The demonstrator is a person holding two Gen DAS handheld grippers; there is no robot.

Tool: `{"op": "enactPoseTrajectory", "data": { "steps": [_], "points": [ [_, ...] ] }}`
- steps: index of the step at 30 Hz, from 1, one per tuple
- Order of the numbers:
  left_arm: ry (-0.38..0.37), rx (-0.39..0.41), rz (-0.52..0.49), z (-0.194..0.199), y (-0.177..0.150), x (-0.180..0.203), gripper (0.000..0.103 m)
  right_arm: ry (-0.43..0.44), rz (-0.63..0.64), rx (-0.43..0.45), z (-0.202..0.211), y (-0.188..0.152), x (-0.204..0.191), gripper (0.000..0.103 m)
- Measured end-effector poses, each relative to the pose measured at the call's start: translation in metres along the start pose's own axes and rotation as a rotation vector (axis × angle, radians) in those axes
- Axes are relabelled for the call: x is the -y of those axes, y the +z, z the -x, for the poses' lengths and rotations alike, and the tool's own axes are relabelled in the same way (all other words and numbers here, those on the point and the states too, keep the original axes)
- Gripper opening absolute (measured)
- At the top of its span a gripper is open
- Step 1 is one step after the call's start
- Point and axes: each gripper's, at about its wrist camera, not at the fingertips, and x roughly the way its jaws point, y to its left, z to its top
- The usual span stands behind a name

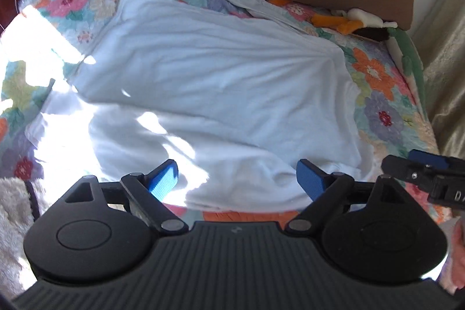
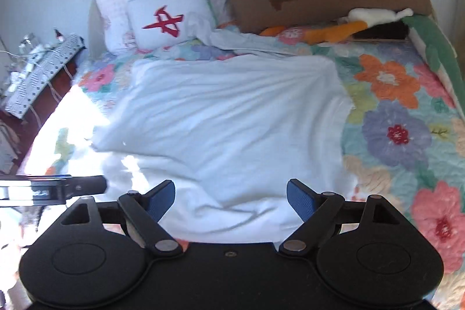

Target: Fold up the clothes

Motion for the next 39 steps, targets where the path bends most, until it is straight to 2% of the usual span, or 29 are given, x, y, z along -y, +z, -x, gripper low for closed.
{"op": "enactPoseTrajectory", "data": {
  "steps": [2, 5, 10, 14, 18, 24, 28, 30, 34, 39],
  "points": [
    [0.005, -0.009, -0.012, 0.007, -0.007, -0.001, 0.089, 0.051, 0.004, 0.003, 0.011, -0.009, -0.011, 0.087],
    [0.061, 0.004, -0.101, 0.022, -0.016, 0.007, 0.089, 0.055, 0.027, 0.011, 0.028, -0.018, -0.029, 0.087],
    [0.025, 0.007, -0.123, 0.045, -0.016, 0.007, 0.090, 0.075, 0.094, 0.012, 0.049, -0.017, -0.052, 0.087],
    [0.043, 0.042, -0.166, 0.062, -0.018, 0.007, 0.092, 0.101, 0.088, 0.032, 0.067, -0.015, -0.063, 0.088],
    [0.089, 0.057, -0.204, 0.067, -0.026, 0.009, 0.093, 0.006, 0.162, 0.048, 0.077, -0.024, -0.073, 0.088],
    [0.205, 0.081, -0.217, 0.052, -0.040, 0.016, 0.094, -0.113, 0.088, 0.091, 0.071, -0.042, -0.061, 0.088],
    [0.150, 0.021, -0.171, 0.037, -0.049, 0.019, 0.094, -0.234, 0.040, 0.136, 0.063, -0.050, -0.050, 0.088],
    [0.150, 0.008, -0.168, 0.033, -0.052, 0.021, 0.094, -0.248, 0.022, 0.135, 0.060, -0.053, -0.045, 0.088],
    [0.201, 0.011, -0.192, 0.032, -0.056, 0.028, 0.094, -0.209, -0.008, 0.106, 0.055, -0.057, -0.039, 0.088],
    [0.201, 0.033, -0.187, 0.038, -0.053, 0.030, 0.098, -0.213, -0.012, 0.106, 0.052, -0.059, -0.038, 0.088]
  ]
}}
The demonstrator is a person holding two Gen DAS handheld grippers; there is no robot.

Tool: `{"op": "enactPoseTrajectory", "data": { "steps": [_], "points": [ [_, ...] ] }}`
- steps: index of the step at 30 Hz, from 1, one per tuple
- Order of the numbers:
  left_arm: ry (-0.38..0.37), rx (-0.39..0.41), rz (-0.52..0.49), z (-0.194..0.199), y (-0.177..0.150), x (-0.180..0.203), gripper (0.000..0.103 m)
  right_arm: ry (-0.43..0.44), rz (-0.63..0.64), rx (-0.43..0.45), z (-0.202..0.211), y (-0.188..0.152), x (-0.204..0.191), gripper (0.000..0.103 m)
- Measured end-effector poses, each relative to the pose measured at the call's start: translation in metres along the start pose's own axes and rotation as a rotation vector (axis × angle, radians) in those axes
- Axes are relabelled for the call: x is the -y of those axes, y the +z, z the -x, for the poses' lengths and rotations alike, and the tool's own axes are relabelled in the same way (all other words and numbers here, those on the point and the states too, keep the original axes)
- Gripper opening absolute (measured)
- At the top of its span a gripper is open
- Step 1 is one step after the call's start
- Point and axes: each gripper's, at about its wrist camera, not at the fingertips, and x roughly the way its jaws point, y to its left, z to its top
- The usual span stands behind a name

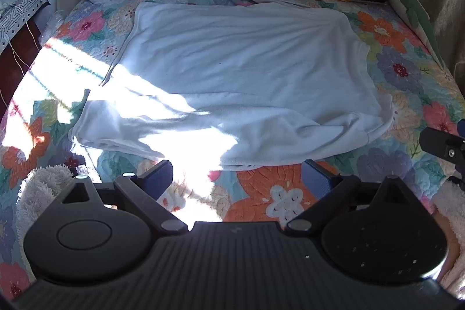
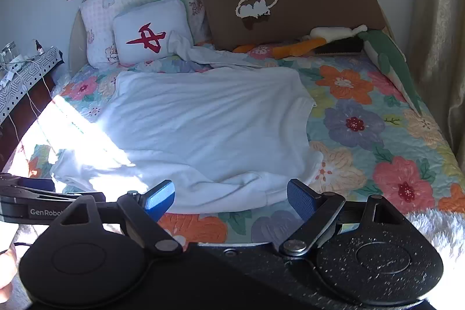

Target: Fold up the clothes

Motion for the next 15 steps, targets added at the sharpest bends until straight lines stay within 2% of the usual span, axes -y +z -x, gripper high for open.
{"op": "enactPoseTrajectory", "data": {
  "steps": [8, 15],
  "points": [
    [0.016, 0.033, -0.012, 0.0021, 0.0038, 0.0007, 0.101, 0.009, 0.006, -0.013, -0.0013, -0.0034, -0.0036, 0.088],
    [0.013, 0.017, -0.013, -0.0006, 0.0032, 0.0019, 0.102, 0.014, 0.011, -0.030, -0.0066, -0.0046, -0.0074, 0.088]
  ]
}}
